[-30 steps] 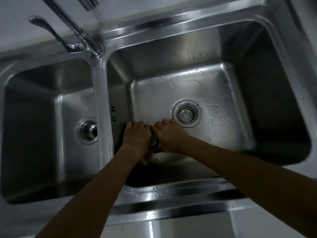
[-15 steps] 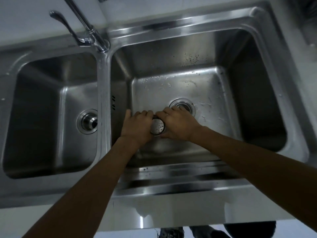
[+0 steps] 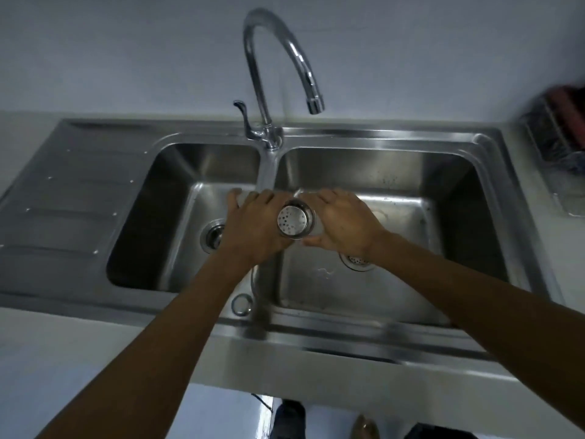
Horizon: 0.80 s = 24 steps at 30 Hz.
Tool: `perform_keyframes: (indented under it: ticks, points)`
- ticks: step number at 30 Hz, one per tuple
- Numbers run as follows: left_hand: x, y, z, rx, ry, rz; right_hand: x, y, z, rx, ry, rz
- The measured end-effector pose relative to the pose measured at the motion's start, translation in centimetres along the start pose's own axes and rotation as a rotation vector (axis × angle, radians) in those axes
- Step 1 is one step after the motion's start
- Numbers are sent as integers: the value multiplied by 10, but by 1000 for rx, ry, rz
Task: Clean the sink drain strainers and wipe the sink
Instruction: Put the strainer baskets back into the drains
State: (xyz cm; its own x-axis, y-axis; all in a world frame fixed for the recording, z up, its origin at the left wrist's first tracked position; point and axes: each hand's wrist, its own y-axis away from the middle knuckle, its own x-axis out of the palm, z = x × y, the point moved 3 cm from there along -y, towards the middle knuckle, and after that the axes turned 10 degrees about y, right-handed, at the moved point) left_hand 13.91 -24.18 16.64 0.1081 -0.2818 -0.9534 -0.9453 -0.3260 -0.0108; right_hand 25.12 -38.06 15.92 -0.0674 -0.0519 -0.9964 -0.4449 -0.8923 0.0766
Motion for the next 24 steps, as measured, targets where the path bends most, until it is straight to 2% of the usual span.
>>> perform_keyframes:
  ticks: [6,9,12,15,19,24]
  points:
    - [-55,23,95,-35,15,-111,-13,-71,90,-103,-71,-77]
    - [-60,23,157,-105,4,-112,-5,-123,131,-130,-42,-69]
    - [-36,25,207,-163,30,-47,26,-161,166,-144,-5,34]
    - [8,23,246,-220,63,92,70,-185,186,-134,45,176]
    - [54,3,280,-292,140,229,116,-218,192,-46,53,342]
    - [94,-5,305,-371,149,282,157,-243,201,3,80,456]
